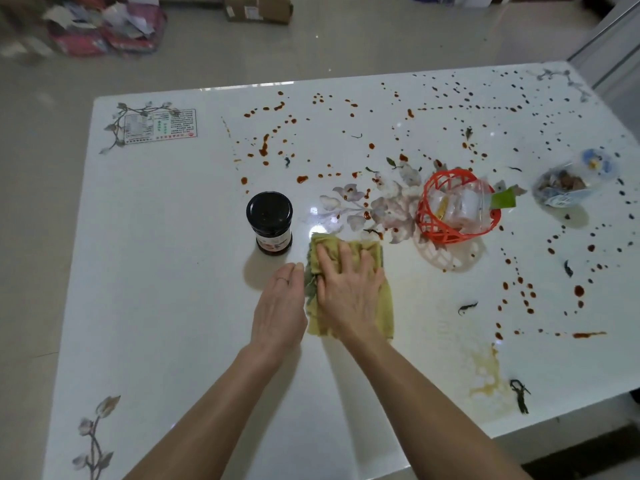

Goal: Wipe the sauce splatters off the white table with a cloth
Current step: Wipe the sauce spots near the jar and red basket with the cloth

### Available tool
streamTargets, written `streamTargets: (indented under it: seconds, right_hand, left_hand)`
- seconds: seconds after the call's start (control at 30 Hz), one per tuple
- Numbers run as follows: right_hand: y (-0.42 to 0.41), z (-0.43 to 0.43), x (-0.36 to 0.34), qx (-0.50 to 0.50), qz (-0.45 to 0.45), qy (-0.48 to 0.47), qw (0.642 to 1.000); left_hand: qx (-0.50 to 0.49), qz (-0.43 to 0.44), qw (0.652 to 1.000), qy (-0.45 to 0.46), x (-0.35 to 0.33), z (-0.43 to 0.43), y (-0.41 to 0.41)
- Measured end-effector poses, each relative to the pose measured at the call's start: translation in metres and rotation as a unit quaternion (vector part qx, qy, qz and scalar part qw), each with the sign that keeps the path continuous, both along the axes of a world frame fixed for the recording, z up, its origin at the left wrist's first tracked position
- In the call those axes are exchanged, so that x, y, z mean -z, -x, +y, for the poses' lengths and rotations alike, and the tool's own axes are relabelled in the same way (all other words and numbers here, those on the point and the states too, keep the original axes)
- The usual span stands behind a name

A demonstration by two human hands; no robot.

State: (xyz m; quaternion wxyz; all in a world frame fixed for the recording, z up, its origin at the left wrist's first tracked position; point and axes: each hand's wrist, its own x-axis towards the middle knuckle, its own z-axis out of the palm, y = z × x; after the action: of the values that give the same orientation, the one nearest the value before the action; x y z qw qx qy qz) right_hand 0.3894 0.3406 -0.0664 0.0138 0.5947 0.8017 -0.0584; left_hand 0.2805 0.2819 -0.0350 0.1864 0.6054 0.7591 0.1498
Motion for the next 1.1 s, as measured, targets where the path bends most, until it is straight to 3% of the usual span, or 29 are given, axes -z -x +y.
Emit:
streamTargets:
  seconds: [0.13,0.33,0.5,0.57,0.7,0.9,1.1]
  right_hand:
    - [0.002,0.026,0.002,-0.044,-0.017,-0.018,0.999]
    - [0.001,0.039,0.0,0.044,-0.001,-0.008,0.999]
    - [0.003,0.036,0.004,-0.095,-0.006,-0.048,0.994]
    - [-0.008,0.063,-0.001,-0.053,-0.022,-0.014,0.998]
    - [-0.025,0.081,-0.004,0.125,-0.023,0.009,0.992]
    - [-0.025,0.055,-0.001,0.097,-0.016,-0.004,0.995]
    - [-0.025,0.085,-0.003,0.168,-0.022,0.015,0.986]
  left_hand:
    - [-0.013,-0.007,1.0,0.016,0.001,0.005,-0.003]
    - [-0.029,0.002,0.999,0.042,0.0,0.004,-0.004]
    - [-0.056,-0.021,0.998,0.036,-0.007,0.005,-0.004]
    - [-0.064,-0.016,0.996,0.054,-0.008,0.007,-0.004]
    - [-0.062,-0.013,0.995,0.072,-0.009,0.005,-0.004]
    - [-0.054,0.008,0.996,0.073,-0.01,0.01,-0.008]
    - [-0.049,0.014,0.996,0.073,-0.008,0.009,-0.008]
